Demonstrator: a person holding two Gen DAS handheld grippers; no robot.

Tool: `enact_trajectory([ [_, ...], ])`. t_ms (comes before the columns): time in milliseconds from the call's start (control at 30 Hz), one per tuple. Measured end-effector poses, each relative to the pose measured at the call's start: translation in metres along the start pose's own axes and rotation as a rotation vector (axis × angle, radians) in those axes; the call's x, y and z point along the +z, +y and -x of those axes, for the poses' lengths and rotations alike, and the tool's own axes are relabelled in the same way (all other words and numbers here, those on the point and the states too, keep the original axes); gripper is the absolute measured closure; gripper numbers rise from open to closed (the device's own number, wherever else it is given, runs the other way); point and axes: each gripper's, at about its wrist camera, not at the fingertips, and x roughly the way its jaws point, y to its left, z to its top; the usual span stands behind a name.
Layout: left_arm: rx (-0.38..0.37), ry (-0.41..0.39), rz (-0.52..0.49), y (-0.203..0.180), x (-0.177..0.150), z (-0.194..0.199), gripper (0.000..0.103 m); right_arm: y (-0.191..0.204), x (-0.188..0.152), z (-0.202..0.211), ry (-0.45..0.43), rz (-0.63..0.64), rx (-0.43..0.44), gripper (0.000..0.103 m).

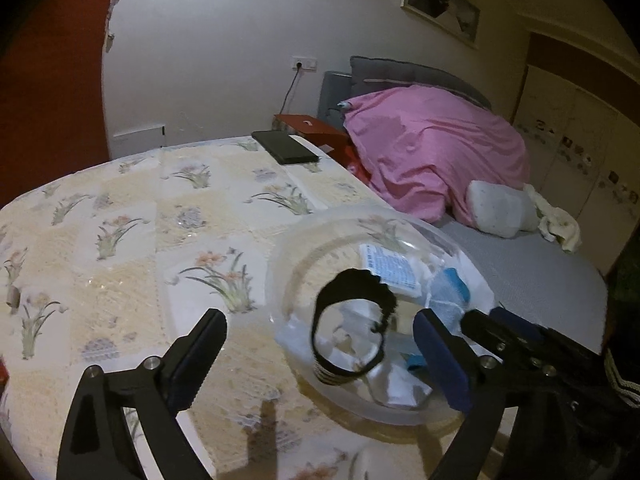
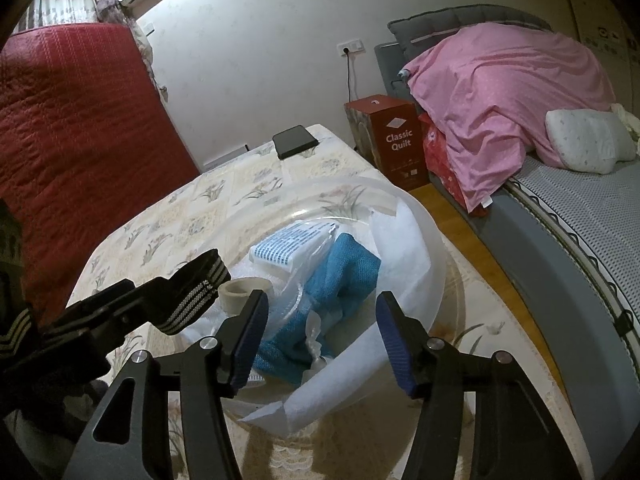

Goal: Organize soft objects
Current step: 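Move both open grippers back from the bowl toward the remaining items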

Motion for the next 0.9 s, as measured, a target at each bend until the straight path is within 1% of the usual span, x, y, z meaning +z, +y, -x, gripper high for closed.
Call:
enact_trajectory([
  [200,0.036,0.035,-0.004,0.005,-0.001,-0.018,0.006,0.001,0.000,-0.001,0.002,0.002,0.001,0.045],
  [500,0.038,0.068,-0.021,0.006,-0.001,-0.033,0.005,0.002,-0.002,-0.002,0.008,0.005,0.001,0.045],
  [900,0.029,0.057,-0.019,0.005,-0.001,-0.027,0.005,0.002,-0.003,0.000,0.002,0.008,-0.004,0.044],
])
